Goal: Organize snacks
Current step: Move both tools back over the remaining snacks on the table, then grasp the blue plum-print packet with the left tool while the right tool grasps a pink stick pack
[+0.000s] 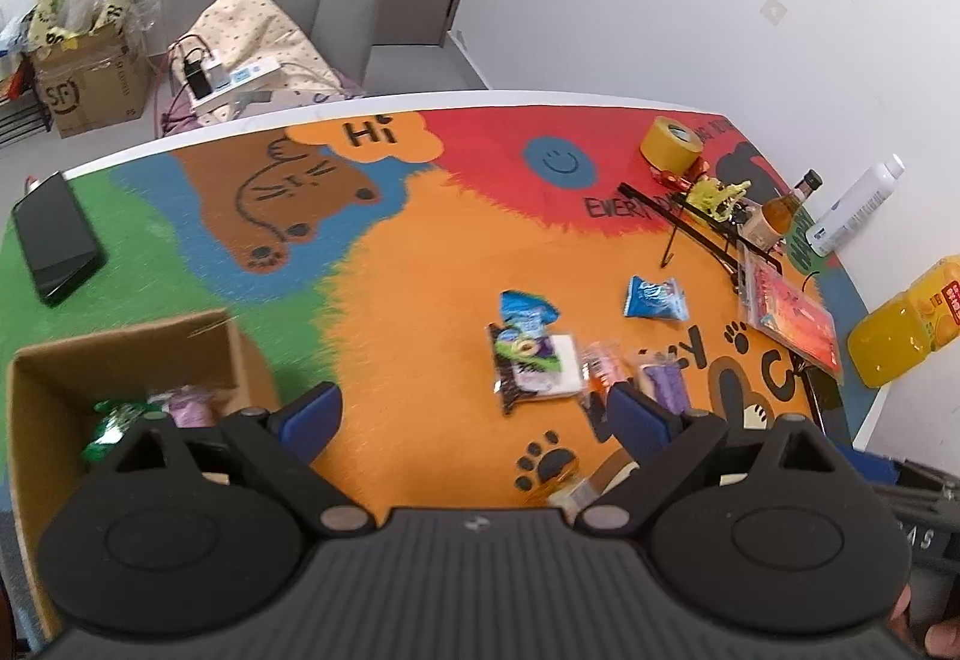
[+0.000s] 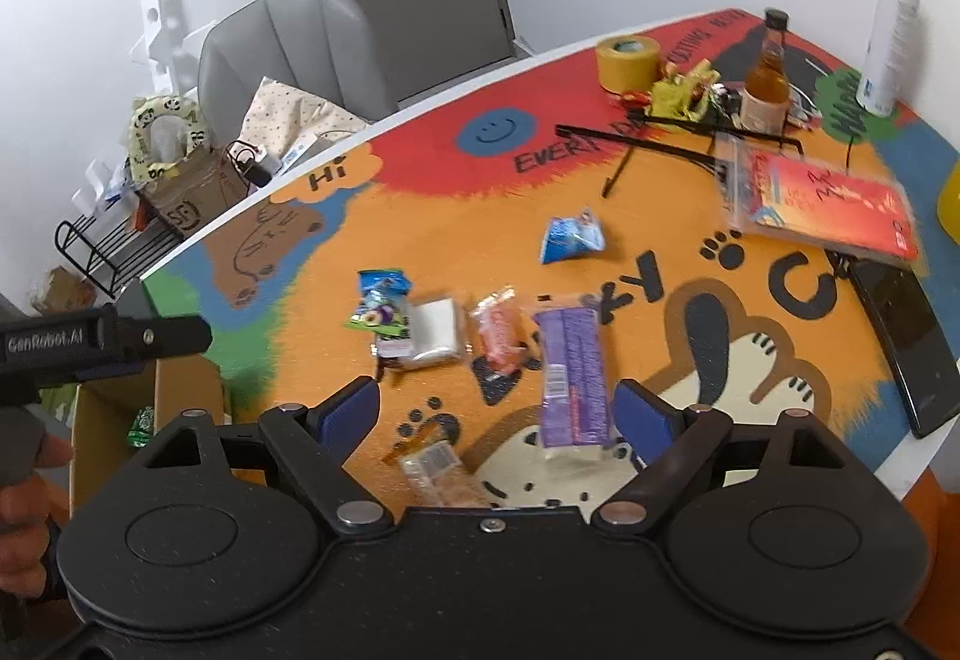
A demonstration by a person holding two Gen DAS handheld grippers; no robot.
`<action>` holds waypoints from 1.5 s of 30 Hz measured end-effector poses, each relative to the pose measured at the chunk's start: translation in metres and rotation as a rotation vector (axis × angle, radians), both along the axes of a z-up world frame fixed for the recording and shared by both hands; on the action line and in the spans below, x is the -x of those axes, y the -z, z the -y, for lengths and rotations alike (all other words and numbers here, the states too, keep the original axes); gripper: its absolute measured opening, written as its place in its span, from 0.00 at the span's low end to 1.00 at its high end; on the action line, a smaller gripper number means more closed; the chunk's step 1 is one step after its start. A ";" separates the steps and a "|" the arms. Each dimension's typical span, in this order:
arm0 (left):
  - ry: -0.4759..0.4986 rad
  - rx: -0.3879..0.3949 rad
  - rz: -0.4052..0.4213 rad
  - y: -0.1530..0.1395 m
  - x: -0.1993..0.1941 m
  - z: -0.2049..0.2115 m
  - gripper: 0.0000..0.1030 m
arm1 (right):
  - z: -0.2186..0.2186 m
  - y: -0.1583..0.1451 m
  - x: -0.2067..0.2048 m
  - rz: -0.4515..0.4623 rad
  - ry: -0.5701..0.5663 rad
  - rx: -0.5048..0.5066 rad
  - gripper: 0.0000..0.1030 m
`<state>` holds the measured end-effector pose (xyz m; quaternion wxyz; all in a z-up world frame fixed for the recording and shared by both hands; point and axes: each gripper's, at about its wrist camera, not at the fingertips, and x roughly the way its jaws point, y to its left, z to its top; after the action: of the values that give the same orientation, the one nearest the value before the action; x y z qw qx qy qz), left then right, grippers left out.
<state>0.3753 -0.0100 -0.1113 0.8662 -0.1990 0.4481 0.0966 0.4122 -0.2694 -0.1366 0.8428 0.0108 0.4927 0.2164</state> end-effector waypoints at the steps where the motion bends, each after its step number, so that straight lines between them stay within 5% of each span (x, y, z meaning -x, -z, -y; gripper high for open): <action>1: 0.004 0.001 0.002 0.001 -0.004 0.002 0.91 | 0.002 0.001 -0.002 0.003 0.002 -0.004 0.83; 8: 0.028 0.000 -0.005 0.013 -0.039 0.014 0.88 | 0.008 0.013 -0.018 -0.020 -0.024 -0.017 0.68; 18: 0.065 0.015 -0.044 0.044 -0.082 0.017 0.69 | -0.010 0.041 -0.047 -0.069 -0.076 -0.028 0.53; 33: 0.096 0.047 -0.082 0.099 -0.114 0.016 0.54 | -0.044 0.088 -0.075 -0.109 -0.139 -0.021 0.46; 37: 0.093 0.055 -0.102 0.111 -0.119 0.017 0.35 | -0.049 0.102 -0.081 -0.122 -0.133 -0.006 0.42; 43: 0.100 0.034 -0.099 0.115 -0.117 0.016 0.26 | -0.062 0.118 -0.083 -0.106 -0.155 0.052 0.39; 45: 0.108 0.023 -0.091 0.115 -0.116 0.018 0.26 | -0.066 0.124 -0.083 -0.118 -0.162 0.078 0.26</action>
<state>0.4914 -0.0277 -0.2260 0.8464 -0.1799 0.4984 0.0534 0.4952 -0.2039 -0.2607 0.7919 -0.0491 0.5486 0.2635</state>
